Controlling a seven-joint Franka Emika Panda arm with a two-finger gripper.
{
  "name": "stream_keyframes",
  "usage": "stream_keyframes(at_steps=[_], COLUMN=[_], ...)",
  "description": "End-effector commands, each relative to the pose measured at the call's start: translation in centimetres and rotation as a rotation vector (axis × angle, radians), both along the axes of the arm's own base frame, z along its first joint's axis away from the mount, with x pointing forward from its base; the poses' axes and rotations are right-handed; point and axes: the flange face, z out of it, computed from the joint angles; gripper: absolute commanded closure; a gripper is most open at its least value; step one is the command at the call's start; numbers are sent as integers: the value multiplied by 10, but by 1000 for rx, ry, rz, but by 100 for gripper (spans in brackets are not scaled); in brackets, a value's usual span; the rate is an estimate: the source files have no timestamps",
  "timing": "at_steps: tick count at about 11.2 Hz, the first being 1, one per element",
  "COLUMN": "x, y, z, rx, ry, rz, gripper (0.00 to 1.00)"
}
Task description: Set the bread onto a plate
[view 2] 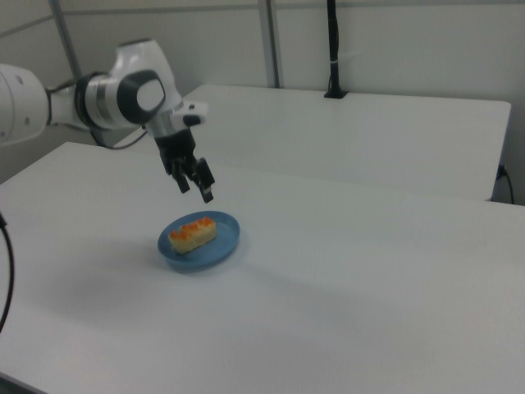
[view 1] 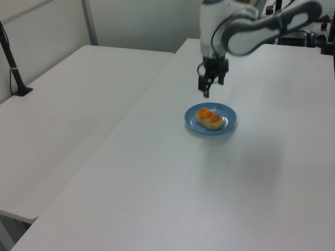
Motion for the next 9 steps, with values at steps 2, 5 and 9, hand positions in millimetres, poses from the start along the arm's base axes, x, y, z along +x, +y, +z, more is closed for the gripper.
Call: stream_keyframes(at_steps=[2, 5, 9], x=[-52, -68, -70], y=[-101, -145, -141], z=[103, 124, 123], rx=[52, 57, 68], ry=[-1, -3, 11], rz=[57, 66, 73], gripper=[0, 0, 0])
